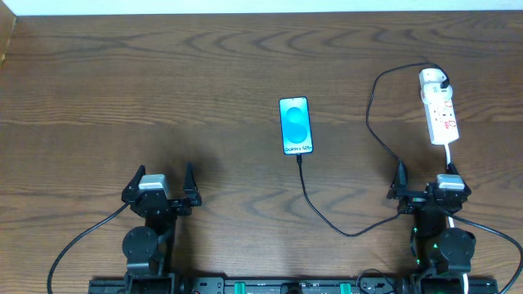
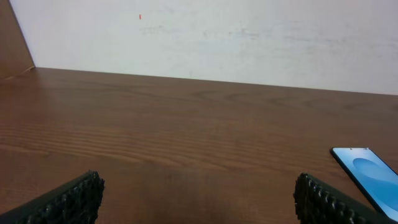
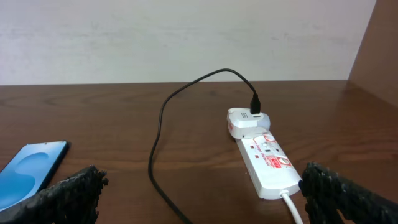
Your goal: Plug charger to phone and switch on socket
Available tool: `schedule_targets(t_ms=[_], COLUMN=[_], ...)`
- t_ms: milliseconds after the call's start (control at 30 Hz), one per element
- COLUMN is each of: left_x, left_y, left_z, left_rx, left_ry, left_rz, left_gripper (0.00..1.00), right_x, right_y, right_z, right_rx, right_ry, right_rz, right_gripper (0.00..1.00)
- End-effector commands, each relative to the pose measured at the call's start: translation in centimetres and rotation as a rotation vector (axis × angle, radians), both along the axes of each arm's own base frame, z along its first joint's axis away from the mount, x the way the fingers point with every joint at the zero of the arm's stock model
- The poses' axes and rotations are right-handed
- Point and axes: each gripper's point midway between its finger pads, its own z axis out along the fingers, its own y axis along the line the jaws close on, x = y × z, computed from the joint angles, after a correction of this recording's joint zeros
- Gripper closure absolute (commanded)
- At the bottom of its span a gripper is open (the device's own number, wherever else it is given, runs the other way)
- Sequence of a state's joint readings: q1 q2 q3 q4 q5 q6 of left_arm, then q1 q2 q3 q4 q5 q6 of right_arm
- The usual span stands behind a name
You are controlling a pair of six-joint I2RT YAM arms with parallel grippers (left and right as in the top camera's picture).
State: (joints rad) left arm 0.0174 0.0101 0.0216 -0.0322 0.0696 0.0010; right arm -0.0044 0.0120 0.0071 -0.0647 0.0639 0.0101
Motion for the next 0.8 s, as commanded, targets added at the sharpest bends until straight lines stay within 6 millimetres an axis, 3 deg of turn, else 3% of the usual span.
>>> schedule_targets(t_ms=[0,767], left_x=[-0.07,-0.07], left_y=[-0.51,-0.51], left_z=[-1.48,-1.49], left_rx=[0.01,0.01], left_ry=[0.043,0.043], left_rz=[-0.029,-0.029], left_gripper=[0.02,0.02], right_x=[-0.02,-0.02], right_y=[0.05,0.05], right_z=[-0.03,-0.03], right_rx=[-0.015,-0.015], right_ry=[0.0,0.0], right_rz=[0.001,0.001], right_gripper=[0.01,0.01])
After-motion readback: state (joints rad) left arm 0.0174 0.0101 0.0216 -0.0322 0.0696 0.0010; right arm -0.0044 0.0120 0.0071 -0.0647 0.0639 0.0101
